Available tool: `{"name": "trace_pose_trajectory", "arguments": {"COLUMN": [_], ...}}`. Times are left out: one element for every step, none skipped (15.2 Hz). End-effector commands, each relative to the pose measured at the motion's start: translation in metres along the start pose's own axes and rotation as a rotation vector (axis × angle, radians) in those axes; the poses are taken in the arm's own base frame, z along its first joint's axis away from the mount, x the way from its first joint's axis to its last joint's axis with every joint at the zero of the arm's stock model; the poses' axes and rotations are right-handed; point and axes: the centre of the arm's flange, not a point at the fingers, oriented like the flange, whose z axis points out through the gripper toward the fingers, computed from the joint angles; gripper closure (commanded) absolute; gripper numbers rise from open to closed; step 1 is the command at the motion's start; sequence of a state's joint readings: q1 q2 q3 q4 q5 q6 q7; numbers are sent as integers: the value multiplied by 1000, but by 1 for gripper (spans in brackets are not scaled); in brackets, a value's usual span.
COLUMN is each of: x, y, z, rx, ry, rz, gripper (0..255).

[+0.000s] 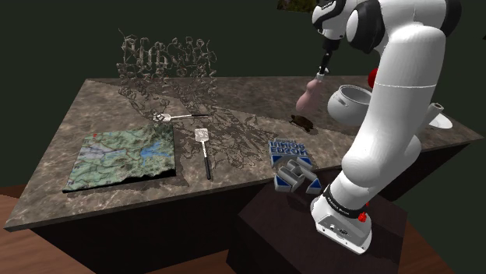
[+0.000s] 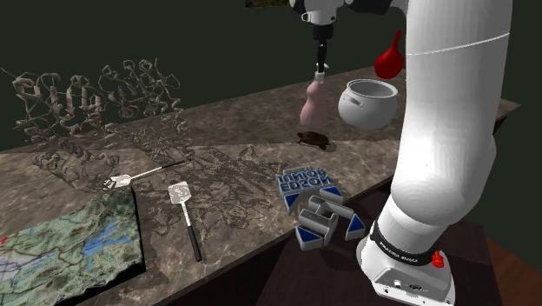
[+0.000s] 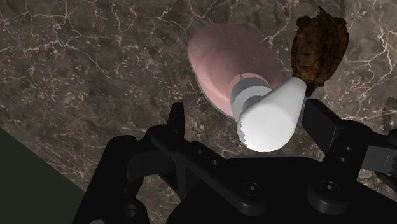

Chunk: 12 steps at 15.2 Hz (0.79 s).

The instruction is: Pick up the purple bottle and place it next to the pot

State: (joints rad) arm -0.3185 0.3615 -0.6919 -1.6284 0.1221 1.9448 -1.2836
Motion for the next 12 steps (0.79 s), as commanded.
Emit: {"name": "trace_pose_trajectory", "arguments": {"x": [0,0,0,0,0,0,0,0,0,0,0,0], "y": [0,0,0,0,0,0,0,0,0,0,0,0], "z": [-12,-26,-39,-49,-49,-49,-49,-49,-49,-49,-49,-49], "rx": [0,0,0,0,0,0,0,0,0,0,0,0], "ry": [0,0,0,0,0,0,0,0,0,0,0,0], "rz": [0,0,0,0,0,0,0,0,0,0,0,0], "gripper": [0,0,0,0,0,0,0,0,0,0,0,0]}}
